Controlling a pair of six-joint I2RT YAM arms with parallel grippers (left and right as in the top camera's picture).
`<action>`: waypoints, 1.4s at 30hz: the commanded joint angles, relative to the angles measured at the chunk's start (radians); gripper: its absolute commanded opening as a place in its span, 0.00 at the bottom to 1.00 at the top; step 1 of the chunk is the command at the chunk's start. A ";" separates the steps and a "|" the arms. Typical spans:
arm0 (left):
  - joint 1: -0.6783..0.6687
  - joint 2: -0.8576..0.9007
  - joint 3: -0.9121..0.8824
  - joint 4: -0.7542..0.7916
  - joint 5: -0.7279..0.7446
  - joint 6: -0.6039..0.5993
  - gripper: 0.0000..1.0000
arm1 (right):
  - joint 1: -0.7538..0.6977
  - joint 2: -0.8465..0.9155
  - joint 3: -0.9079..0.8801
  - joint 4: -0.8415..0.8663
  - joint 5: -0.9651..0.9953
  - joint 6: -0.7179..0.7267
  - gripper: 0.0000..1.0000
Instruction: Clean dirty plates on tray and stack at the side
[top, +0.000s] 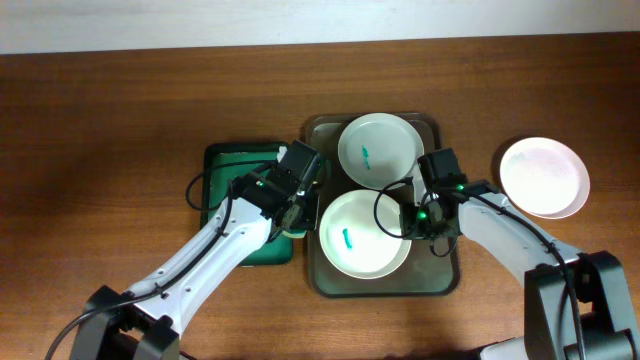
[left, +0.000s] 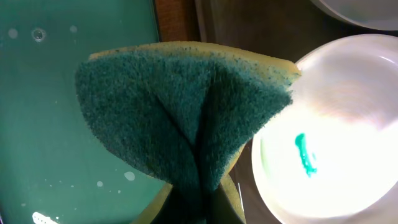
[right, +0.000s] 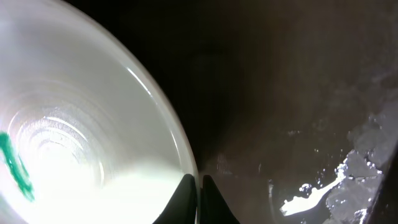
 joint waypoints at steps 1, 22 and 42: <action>-0.002 0.003 0.003 0.003 0.008 0.013 0.00 | 0.005 0.005 -0.009 0.005 0.014 0.111 0.04; 0.003 0.004 0.013 -0.008 0.147 0.066 0.00 | 0.005 -0.190 0.172 -0.323 0.014 0.132 0.65; -0.014 0.296 0.532 -0.409 0.232 0.111 0.00 | 0.005 -0.193 0.183 -0.399 0.013 0.133 0.98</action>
